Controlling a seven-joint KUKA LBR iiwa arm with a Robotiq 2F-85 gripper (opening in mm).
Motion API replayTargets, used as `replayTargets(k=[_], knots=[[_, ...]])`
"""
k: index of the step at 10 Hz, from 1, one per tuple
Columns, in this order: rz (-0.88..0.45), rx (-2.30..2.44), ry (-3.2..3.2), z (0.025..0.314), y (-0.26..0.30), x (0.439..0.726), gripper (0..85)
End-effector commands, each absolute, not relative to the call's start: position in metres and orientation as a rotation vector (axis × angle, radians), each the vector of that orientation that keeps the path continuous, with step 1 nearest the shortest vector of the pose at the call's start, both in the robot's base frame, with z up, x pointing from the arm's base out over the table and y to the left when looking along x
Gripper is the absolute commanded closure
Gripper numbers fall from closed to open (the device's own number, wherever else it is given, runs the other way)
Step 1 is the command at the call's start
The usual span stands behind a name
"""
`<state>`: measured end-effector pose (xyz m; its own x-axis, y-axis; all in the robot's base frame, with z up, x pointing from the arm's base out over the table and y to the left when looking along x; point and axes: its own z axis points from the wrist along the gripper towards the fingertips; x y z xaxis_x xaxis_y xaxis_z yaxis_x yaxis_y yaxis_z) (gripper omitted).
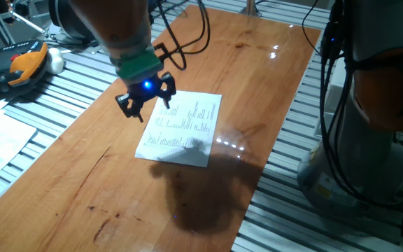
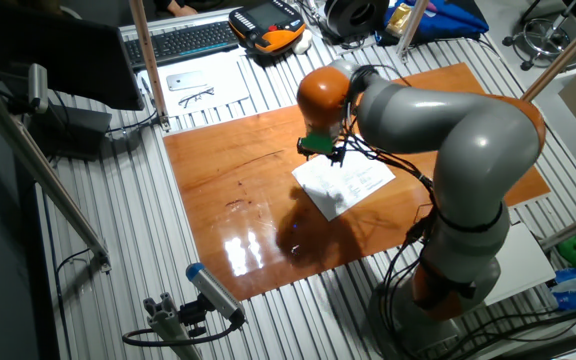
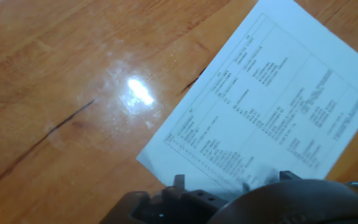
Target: Flip over and spread out the paper that is laid flat on the table
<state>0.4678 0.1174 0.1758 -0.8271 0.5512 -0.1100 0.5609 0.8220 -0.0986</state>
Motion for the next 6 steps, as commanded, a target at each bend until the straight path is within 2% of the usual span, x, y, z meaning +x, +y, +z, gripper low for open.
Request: replayTargets(k=[1, 4, 6], knots=[[-0.178, 0.868, 2.939, 0.184, 0.115, 0.465, 34.0], [-0.092, 0.722, 3.002, 0.192, 0.092, 0.458, 85.0], [-0.077, 0.659, 3.011, 0.194, 0.082, 0.456, 85.0]])
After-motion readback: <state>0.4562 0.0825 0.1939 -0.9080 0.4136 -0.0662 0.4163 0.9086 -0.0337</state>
